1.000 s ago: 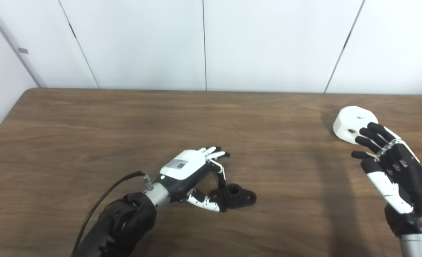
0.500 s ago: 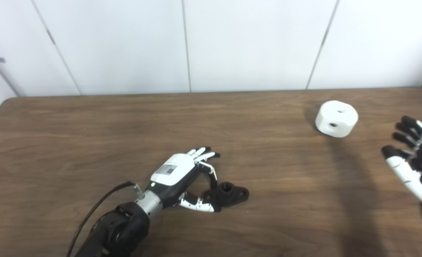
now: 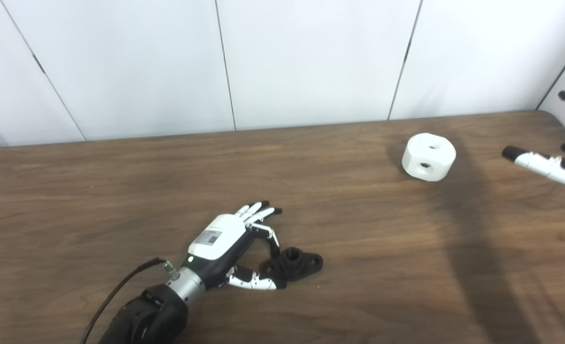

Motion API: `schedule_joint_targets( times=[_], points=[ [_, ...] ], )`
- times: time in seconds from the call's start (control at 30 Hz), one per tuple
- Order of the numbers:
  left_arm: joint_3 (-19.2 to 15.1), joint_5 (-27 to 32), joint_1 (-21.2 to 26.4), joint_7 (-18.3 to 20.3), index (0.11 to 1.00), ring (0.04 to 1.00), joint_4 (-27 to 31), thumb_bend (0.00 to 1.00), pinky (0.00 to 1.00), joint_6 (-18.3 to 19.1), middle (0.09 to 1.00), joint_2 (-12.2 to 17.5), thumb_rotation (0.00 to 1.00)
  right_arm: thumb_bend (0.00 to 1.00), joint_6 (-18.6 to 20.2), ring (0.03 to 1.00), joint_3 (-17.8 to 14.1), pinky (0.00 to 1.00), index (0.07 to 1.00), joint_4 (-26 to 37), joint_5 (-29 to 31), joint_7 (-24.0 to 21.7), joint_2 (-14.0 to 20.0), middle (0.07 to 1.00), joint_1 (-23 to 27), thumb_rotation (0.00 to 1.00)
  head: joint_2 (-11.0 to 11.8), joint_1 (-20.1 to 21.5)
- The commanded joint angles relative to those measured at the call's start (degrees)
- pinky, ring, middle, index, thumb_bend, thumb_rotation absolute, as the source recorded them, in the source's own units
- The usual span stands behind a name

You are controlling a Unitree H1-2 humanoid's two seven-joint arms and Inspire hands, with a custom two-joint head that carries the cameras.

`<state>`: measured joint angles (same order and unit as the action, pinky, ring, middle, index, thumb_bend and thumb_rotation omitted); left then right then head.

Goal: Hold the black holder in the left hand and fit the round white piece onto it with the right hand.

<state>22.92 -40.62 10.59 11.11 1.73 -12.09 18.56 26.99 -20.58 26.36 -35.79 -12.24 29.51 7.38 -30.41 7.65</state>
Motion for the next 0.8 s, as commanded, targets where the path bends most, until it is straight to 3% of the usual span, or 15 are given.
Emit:
schedule_joint_targets(
  times=[0.0,0.1,0.17,0.23,0.4,0.6,0.77],
  points=[
    [0.5,-1.5,0.2,1.4,0.482,1.0,-0.8,0.51,1.0,0.5,0.939,1.3,0.05,0.95,-0.1,0.889,-0.1,0.43,0.869,-1.1,-1.8,-1.1,2.2,0.964,3.2,0.55,0.4,0.5],
    [0.6,-1.4,0.4,1.6,0.482,1.0,-1.2,0.51,1.0,0.3,0.944,1.5,0.05,0.95,-0.1,0.897,0.8,0.39,0.875,-3.7,-4.2,-4.7,1.9,0.962,5.9,0.49,0.9,0.7],
    [0.6,-1.3,0.5,1.7,0.482,1.0,-1.3,0.51,1.0,0.3,0.944,1.7,0.05,0.99,-0.1,0.911,1.7,0.41,0.895,-5.2,-5.0,-7.5,1.8,0.971,7.6,0.55,0.6,1.2],
    [0.5,-1.0,0.5,2.0,0.482,1.0,-1.2,0.51,1.0,0.3,0.947,1.9,0.05,1.0,-0.1,0.915,3.5,0.46,0.901,-6.8,-5.1,-9.3,2.3,0.966,8.8,0.55,0.6,1.7],
    [0.2,-0.3,0.6,2.5,0.483,1.0,-1.0,0.51,1.0,0.3,0.954,2.3,0.05,1.0,-0.2,0.952,8.5,0.62,0.936,-11.7,-3.2,-10.8,3.6,0.987,11.5,0.51,-0.4,3.6],
    [-0.6,1.1,0.5,3.9,0.483,1.0,0.2,0.51,1.0,1.0,0.958,3.2,0.05,1.0,-0.1,0.993,13.8,0.7,0.974,-16.0,-2.6,-13.9,4.5,1.0,14.8,0.57,-1.2,9.5],
    [-1.5,2.6,0.4,2.3,0.483,1.0,-1.4,0.51,1.0,-1.8,0.949,3.8,0.05,1.0,-1.8,0.988,16.7,0.74,0.968,-19.6,-0.9,-12.5,5.1,1.0,16.8,0.6,-0.6,13.9]
  ],
)
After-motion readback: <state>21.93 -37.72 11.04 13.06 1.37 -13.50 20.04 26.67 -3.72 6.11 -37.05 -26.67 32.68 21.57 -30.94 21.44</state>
